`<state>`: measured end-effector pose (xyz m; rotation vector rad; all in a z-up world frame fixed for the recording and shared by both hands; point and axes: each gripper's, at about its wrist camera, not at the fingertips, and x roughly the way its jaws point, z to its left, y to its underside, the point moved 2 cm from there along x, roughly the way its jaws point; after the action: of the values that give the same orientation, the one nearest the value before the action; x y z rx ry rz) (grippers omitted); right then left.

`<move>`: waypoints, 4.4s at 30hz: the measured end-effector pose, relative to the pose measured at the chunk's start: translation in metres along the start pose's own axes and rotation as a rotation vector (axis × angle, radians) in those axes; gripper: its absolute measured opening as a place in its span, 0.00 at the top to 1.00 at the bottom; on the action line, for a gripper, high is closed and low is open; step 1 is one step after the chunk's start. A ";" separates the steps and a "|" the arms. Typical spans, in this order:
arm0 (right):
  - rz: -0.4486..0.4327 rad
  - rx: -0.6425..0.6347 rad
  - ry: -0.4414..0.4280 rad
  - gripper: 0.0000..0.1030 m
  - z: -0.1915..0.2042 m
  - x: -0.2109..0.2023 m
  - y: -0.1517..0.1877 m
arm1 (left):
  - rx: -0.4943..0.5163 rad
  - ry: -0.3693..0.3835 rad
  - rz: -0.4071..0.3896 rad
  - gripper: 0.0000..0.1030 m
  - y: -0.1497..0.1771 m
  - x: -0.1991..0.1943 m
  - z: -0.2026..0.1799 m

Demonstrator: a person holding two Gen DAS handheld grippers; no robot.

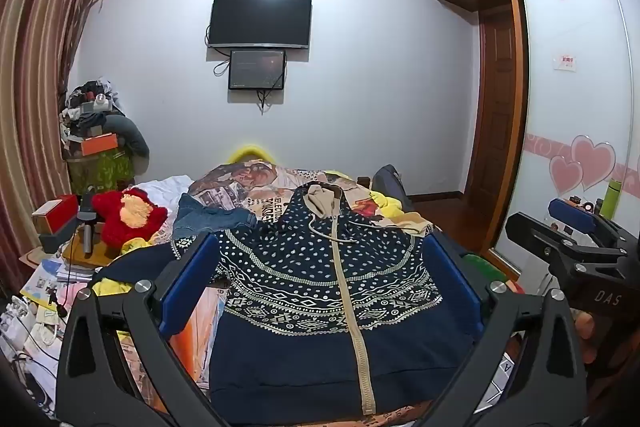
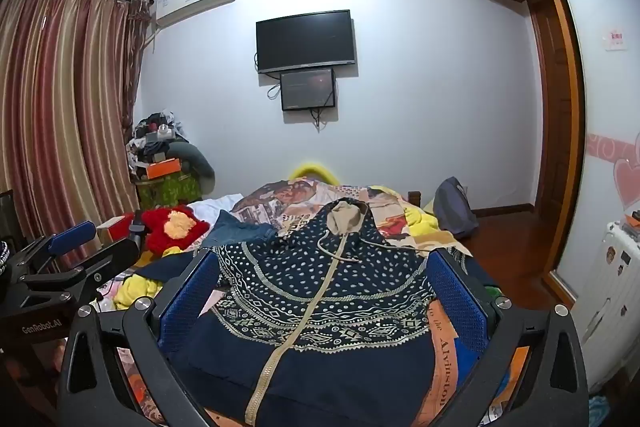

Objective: Fold large clothes

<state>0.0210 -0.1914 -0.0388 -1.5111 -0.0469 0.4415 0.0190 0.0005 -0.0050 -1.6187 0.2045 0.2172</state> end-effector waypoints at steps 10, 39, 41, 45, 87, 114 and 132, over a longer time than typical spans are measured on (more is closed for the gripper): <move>-0.001 0.001 0.000 0.00 -0.001 0.001 0.000 | -0.002 0.000 0.001 0.01 -0.003 -0.009 -0.004; -0.009 0.011 -0.003 0.00 -0.006 -0.004 -0.006 | 0.009 -0.009 0.007 0.01 -0.001 0.003 0.002; -0.009 0.011 -0.003 0.00 -0.006 -0.003 -0.005 | 0.009 -0.009 0.009 0.01 -0.002 0.003 0.002; 0.003 0.010 0.000 0.00 -0.006 0.001 -0.007 | 0.012 -0.019 0.008 0.01 -0.002 0.007 0.004; 0.712 -0.204 -0.222 0.00 0.112 0.490 0.093 | -0.419 -0.285 0.610 0.16 0.159 0.286 0.337; 0.855 -0.350 -0.312 0.00 0.153 0.525 0.139 | -0.475 -0.582 0.456 0.90 0.106 0.310 0.418; 0.745 -0.152 -0.122 0.00 -0.017 0.461 0.060 | -0.124 -0.054 0.439 0.98 -0.007 0.413 0.168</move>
<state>0.4353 -0.0650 -0.2094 -1.6192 0.4076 1.1445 0.4162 0.1689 -0.1163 -1.6733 0.5141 0.6194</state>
